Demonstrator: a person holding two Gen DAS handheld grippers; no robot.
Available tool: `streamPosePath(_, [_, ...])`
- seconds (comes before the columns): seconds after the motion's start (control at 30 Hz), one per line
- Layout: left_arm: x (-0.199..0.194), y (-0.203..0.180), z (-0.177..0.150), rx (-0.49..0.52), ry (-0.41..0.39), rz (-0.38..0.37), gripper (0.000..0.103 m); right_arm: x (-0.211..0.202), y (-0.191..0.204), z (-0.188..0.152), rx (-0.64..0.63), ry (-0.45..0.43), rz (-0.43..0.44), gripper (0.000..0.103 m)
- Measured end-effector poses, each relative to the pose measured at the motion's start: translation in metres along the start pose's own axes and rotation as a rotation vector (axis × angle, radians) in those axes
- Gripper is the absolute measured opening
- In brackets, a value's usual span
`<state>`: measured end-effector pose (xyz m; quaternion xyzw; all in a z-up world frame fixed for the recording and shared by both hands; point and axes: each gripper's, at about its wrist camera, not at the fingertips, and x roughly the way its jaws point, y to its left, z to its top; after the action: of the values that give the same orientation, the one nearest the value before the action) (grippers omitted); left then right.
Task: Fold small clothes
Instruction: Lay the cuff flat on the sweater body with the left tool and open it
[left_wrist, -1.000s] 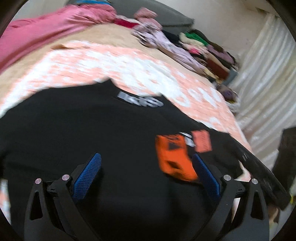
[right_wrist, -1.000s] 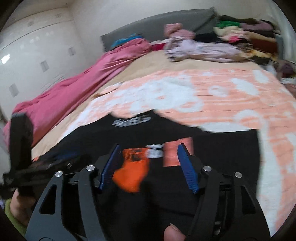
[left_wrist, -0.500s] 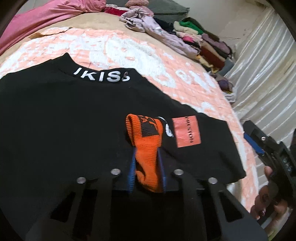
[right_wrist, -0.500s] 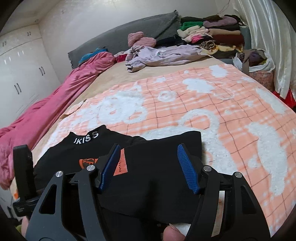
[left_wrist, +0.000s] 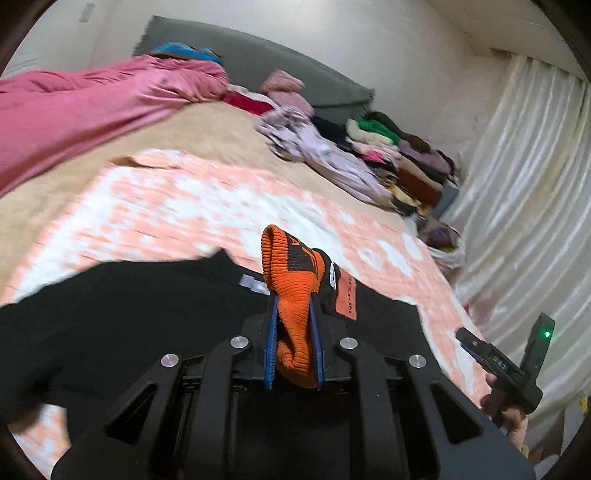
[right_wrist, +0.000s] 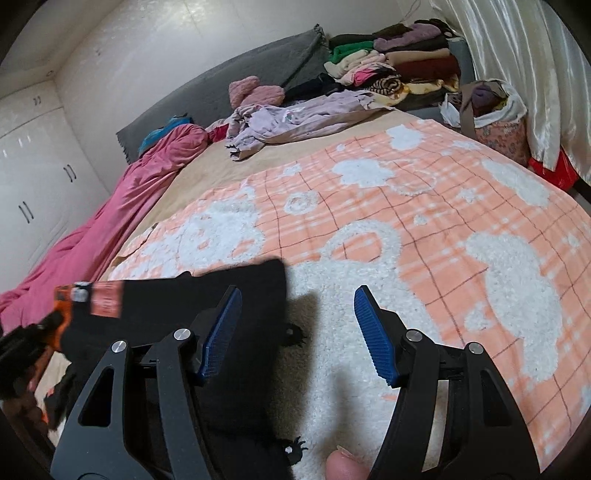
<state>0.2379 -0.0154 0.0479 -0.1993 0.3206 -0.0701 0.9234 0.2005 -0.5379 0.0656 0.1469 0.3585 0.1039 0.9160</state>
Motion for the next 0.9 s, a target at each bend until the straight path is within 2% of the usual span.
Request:
streamPosePath(0.2, [-0.020,0.047,0.002,-0.059,-0.016,0.089,0.014,0.005,0.010,-0.006,-0.044,0.015,-0.006,0.057])
streamPosePath(0.33, [-0.015,0.073,-0.004,-0.097,0.024,0.129,0.014,0.008,0.021,-0.011,-0.087,0.022,-0.007,0.057])
streamPosePath(0.43, [-0.014,0.086,-0.012,-0.103,0.044,0.151,0.009,0.010,0.031,-0.015,-0.139,0.023,-0.018,0.057])
streamPosePath(0.53, [-0.012,0.091,-0.018,-0.103,0.057,0.160,0.009,0.012,0.043,-0.021,-0.179,0.025,-0.023,0.057])
streamPosePath(0.73, [-0.017,0.099,-0.026,-0.111,0.061,0.175,0.009,0.018,0.074,-0.039,-0.276,0.057,0.023,0.057])
streamPosePath(0.8, [-0.018,0.094,-0.026,-0.091,0.061,0.175,0.010,0.020,0.083,-0.044,-0.306,0.071,0.056,0.057])
streamPosePath(0.9, [-0.009,0.077,-0.026,-0.019,0.085,0.149,0.011,0.021,0.083,-0.043,-0.291,0.071,0.050,0.057])
